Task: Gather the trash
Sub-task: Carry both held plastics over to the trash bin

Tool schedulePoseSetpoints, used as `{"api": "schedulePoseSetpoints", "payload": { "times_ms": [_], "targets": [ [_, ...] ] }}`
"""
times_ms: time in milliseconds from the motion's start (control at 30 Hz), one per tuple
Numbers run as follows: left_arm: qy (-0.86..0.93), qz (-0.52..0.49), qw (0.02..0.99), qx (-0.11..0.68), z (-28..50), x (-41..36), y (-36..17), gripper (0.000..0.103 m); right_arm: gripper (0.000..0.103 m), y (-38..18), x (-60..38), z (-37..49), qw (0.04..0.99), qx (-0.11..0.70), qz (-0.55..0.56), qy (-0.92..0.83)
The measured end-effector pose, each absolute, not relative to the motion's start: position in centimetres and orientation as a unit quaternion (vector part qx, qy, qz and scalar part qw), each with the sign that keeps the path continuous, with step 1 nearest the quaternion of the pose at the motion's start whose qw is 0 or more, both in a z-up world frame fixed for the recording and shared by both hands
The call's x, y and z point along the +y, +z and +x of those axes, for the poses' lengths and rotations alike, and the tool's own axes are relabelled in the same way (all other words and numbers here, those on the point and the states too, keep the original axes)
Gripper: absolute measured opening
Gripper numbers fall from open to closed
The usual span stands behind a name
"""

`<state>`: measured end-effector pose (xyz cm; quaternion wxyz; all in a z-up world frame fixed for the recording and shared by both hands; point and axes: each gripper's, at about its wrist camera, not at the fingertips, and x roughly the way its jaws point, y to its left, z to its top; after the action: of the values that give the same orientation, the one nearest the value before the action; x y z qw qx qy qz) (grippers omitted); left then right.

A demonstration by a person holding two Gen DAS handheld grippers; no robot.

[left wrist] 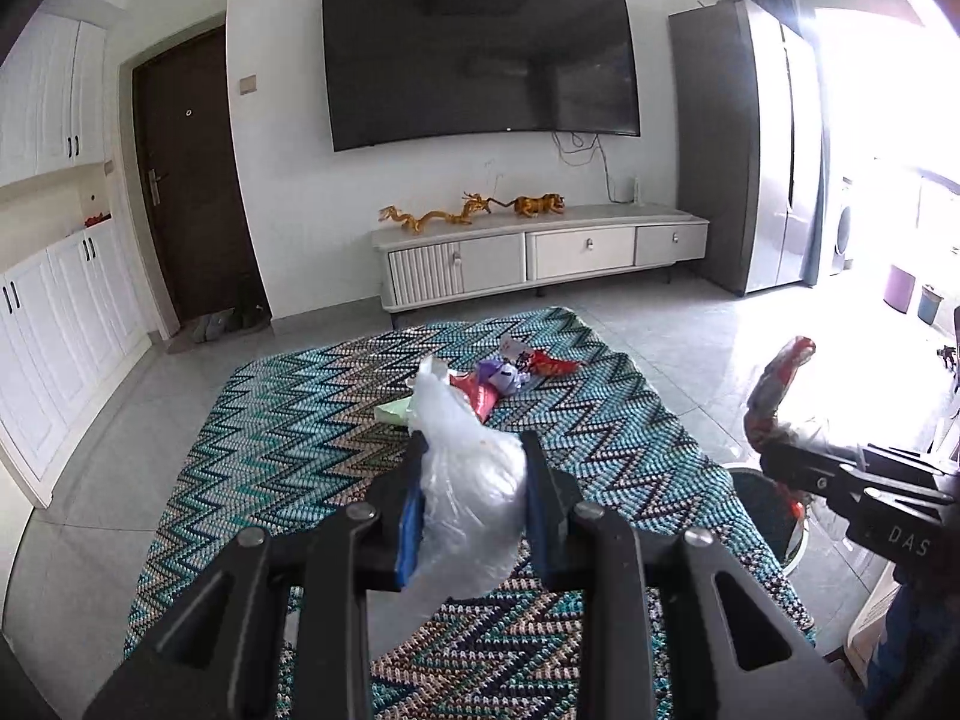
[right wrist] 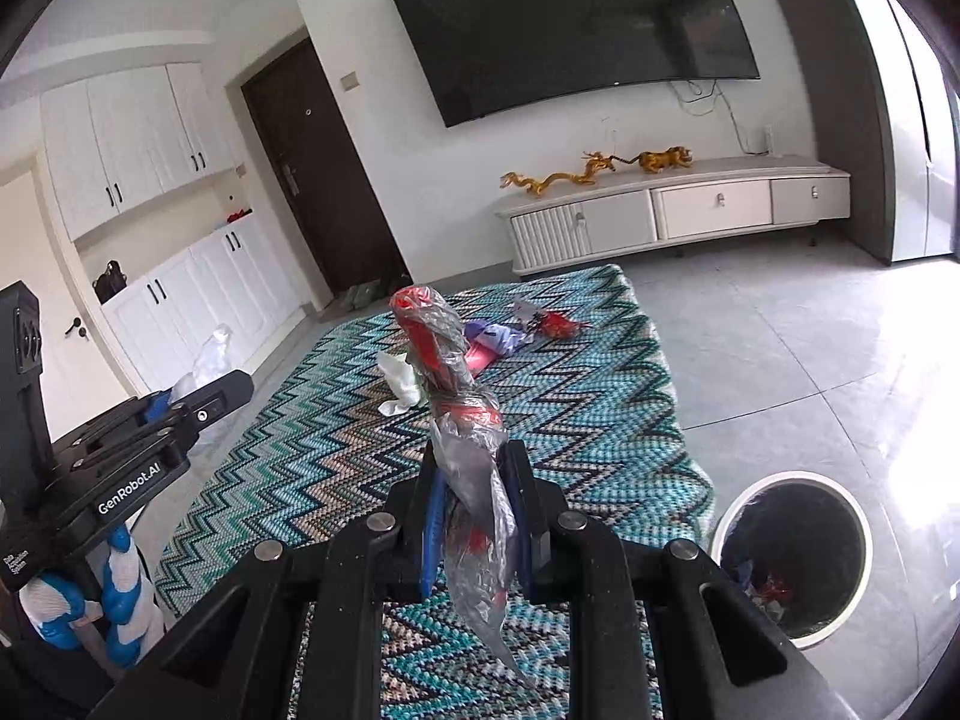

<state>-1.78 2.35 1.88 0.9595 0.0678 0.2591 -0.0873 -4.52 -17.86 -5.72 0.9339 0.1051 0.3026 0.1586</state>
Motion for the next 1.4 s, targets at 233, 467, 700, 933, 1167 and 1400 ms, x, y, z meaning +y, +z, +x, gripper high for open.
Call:
{"api": "schedulePoseSetpoints", "payload": {
  "times_ms": [233,467,700,933,1167,1400],
  "targets": [
    [-0.101,0.088,0.958,0.256,-2.0,0.0,2.2,0.027,0.018,-6.1,-20.3,-5.4,0.937,0.297,0.121,0.138],
    [-0.133,0.110,0.950,0.262,-1.1,-4.0,2.4,0.027,0.018,-6.6,-23.6,-5.8,0.941,0.288,0.143,0.107],
    [-0.216,0.106,0.925,0.296,2.6,-9.6,2.7,0.027,0.018,-7.1,-28.3,-5.2,0.943,0.281,0.170,0.059],
    [-0.294,0.102,0.883,0.351,7.6,-16.8,0.3,0.029,0.018,-9.0,-33.3,-3.4,0.936,0.290,0.201,0.010],
    [-0.350,0.108,0.834,0.412,12.0,-23.3,-4.6,0.029,0.018,-11.8,-38.6,-1.4,0.922,0.314,0.224,-0.034],
    [-0.399,0.111,0.782,0.466,14.6,-28.9,-9.4,0.029,0.021,-15.1,-42.1,0.2,0.904,0.346,0.242,-0.068]
  ]
}}
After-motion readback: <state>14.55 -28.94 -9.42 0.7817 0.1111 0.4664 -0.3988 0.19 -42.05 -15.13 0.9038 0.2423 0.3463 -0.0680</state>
